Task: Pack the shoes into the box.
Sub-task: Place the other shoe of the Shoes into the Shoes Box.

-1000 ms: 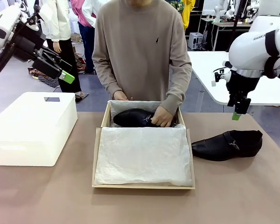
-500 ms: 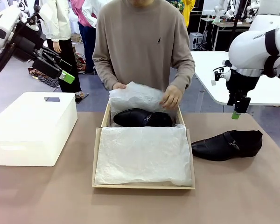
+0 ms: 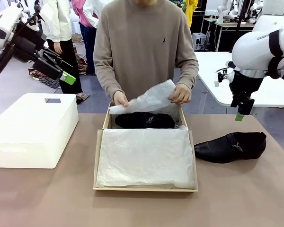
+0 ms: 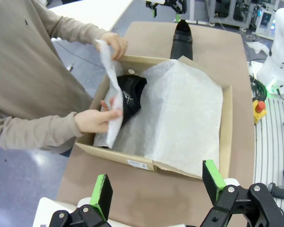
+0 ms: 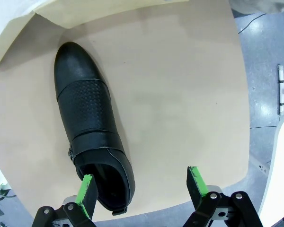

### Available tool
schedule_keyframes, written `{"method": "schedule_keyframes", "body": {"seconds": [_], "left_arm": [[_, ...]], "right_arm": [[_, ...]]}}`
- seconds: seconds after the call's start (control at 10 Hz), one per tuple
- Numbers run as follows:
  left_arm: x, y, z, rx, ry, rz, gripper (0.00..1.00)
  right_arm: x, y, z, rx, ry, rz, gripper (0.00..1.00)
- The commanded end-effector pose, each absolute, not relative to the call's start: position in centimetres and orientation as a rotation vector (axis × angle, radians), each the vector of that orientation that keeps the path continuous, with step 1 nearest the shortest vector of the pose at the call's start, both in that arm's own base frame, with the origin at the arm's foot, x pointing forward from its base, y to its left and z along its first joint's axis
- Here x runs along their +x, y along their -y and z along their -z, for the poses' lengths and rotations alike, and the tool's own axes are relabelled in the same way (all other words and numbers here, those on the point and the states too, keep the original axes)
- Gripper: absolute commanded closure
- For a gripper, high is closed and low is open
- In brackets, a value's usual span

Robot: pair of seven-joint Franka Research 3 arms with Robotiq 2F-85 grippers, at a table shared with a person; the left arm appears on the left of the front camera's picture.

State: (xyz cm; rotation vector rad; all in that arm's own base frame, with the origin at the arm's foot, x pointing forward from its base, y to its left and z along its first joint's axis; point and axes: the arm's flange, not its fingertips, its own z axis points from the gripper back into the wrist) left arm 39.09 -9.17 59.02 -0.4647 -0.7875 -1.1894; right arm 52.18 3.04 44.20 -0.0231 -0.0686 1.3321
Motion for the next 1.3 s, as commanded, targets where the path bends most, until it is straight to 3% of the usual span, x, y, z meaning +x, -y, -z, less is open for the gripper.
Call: {"method": "schedule_keyframes", "body": {"seconds": [0.0,1.2], "left_arm": [[39.2,9.1,-59.0,-0.48,0.807,1.208,0.0],[39.2,9.1,-59.0,-0.48,0.807,1.208,0.0]], "right_arm": [[51.4,-1.3,-43.6,-0.036,0.069,-1.343,0.0],[49.4,3.2,-39.1,0.015,0.082,-1.327,0.0]]}}
